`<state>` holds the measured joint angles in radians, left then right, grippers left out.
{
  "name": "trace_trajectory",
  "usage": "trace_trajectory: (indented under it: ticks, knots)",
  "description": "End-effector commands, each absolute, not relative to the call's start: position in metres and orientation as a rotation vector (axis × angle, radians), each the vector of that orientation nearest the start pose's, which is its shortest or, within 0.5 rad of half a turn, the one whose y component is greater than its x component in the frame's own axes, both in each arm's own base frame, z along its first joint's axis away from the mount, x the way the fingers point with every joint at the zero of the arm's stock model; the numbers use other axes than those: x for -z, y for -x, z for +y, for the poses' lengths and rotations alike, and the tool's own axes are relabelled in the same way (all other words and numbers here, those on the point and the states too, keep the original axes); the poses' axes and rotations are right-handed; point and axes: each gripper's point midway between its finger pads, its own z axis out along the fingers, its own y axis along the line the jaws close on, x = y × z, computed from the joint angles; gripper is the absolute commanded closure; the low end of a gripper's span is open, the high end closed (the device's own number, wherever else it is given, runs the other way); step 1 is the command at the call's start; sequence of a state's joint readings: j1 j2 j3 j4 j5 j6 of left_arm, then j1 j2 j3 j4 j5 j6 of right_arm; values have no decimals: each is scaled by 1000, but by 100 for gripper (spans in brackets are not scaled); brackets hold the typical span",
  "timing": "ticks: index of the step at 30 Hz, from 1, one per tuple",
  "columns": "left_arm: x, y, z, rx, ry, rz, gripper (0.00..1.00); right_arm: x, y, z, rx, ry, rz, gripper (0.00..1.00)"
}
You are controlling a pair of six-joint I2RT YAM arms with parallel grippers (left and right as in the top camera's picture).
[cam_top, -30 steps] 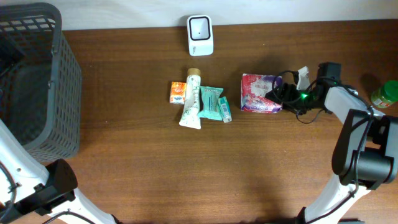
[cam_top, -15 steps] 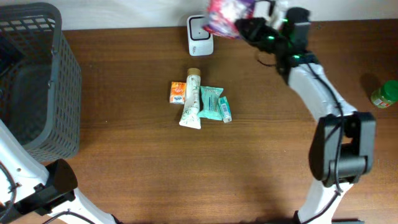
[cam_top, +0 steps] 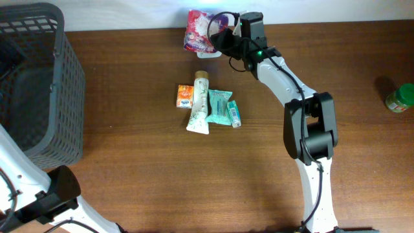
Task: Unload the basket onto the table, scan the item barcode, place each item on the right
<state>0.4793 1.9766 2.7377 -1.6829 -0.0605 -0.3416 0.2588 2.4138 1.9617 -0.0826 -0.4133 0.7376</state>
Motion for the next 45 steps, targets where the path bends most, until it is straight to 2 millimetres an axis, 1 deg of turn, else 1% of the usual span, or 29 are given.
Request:
trace_trajectory:
  ticks: [1,5,6,7,8,9,10,11,12,14,15,16,17,18,19,21,23,27,30,32,33,34,36,37,39,40,41,42,45]
  knots:
    - [-376,-356,198,-138,1026,2264,1,-166,-630,226,-1027,-173,2120,96]
    - [-376,-356,198,-138,1026,2264,1,-224,-634,194,-1196,-58,2017,96]
    - [-376,-356,198,-138,1026,2264,1,-260,-637,167,-1205,-32,1946,96]
    - [-376,-356,198,-138,1026,2264,1,-279,-638,139,-1174,-63,1919,96]
    - [-376,-356,198,-138,1026,2264,1,-281,-641,78,-1061,-242,1955,96]
    - [-376,-356,198,-138,1026,2264,1,-267,-639,37,-971,-391,2005,96]
    - [-376,-356,198,-138,1026,2264,1,-242,-630,-12,-868,-577,2076,96]
    - [-376,-356,198,-138,1026,2264,1,-201,-601,-87,-721,-864,2173,96]
    - [-376,-356,198,-138,1026,2264,1,-179,-575,-135,-597,-1045,2207,96]
    - [-376,-356,198,-138,1026,2264,1,-153,-526,-211,-388,-1309,2216,96]
    - [-376,-356,198,-138,1026,2264,1,-148,-507,-236,-324,-1381,2212,96]
    - [-376,-356,198,-138,1026,2264,1,-146,-496,-256,-281,-1302,2255,95]
    - [-376,-356,198,-138,1026,2264,1,-144,-486,-268,-240,-1254,2294,69]
    - [-376,-356,198,-138,1026,2264,1,-143,-482,-270,-229,-1267,2300,27]
    - [-376,-356,198,-138,1026,2264,1,-142,-480,-268,-233,-1271,2308,1]
    - [-376,-356,198,-138,1026,2263,1,-139,-483,-256,-242,-1257,2337,1]
    - [-376,-356,198,-138,1026,2264,1,-138,-491,-234,-235,-1127,2414,1]
    - [-376,-356,198,-138,1026,2264,1,-133,-513,-153,-259,-905,2557,1]
    - [-376,-356,198,-138,1026,2264,1,-133,-515,-157,-143,-901,2552,1]
    - [-376,-356,198,-138,1026,2264,1,-134,-514,-137,-289,-852,2585,1]
    - [-376,-356,198,-138,1026,2264,1,-141,-519,-109,-486,-661,2606,0]
    - [-376,-356,198,-138,1026,2264,1,-155,-522,-71,-732,-452,2578,2]
    - [-376,-356,198,-138,1026,2264,1,-162,-519,-35,-876,-327,2575,15]
    - [-376,-356,198,-138,1026,2264,1,-156,-514,-22,-862,-319,2626,23]
    - [-376,-356,198,-138,1026,2264,1,-130,-502,6,-665,-265,2787,27]
    - [-376,-356,198,-138,1026,2264,1,-115,-492,22,-534,-211,2871,45]
    - [-376,-356,198,-138,1026,2264,1,-107,-487,35,-486,-170,2910,53]
    - [-376,-356,198,-138,1026,2264,1,-98,-480,49,-457,-123,2945,56]
    - [-376,-356,198,-138,1026,2264,1,-70,-451,119,-448,95,3044,63]
